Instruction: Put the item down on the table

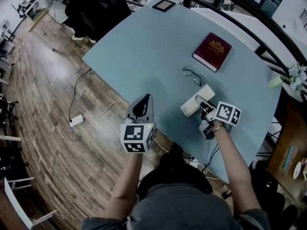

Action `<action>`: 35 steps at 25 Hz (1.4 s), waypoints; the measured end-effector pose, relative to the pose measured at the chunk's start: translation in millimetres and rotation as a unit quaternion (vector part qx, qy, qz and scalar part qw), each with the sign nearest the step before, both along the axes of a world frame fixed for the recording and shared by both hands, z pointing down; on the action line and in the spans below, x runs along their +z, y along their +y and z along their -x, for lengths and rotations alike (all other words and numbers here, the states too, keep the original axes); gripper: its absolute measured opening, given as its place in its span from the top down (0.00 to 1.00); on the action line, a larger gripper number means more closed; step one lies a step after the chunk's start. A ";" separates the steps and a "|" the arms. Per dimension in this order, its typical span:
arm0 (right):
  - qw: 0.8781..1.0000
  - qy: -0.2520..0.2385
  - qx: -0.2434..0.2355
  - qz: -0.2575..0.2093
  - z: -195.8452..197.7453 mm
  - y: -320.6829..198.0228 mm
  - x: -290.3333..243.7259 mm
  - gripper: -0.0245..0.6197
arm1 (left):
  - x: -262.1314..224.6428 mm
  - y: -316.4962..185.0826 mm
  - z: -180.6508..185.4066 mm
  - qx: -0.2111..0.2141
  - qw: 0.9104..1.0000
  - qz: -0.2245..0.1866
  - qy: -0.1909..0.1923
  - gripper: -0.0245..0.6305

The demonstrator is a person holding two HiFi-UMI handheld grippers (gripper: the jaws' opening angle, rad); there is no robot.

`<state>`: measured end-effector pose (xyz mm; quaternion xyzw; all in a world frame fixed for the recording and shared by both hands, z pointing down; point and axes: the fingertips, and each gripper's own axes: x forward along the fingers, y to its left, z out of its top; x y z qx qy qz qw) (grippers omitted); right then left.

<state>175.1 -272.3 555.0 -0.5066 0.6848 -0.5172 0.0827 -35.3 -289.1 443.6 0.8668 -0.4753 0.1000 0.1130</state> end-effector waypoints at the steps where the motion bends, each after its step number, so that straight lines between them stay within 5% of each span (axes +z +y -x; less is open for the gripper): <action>1: 1.000 -0.007 0.000 0.003 0.4 0.6 0.4 0.72 | -1.4 1.0 -0.2 0.001 1.000 -0.001 0.000 0.96; 14: 0.998 -0.021 0.011 0.052 -9.5 -1.8 17.1 0.69 | -1.4 1.4 -9.9 0.006 1.000 0.000 0.000 0.96; 35: 0.994 0.026 0.035 0.101 -29.7 3.1 36.5 0.60 | 3.3 -1.8 -15.7 0.012 1.000 0.011 0.004 0.96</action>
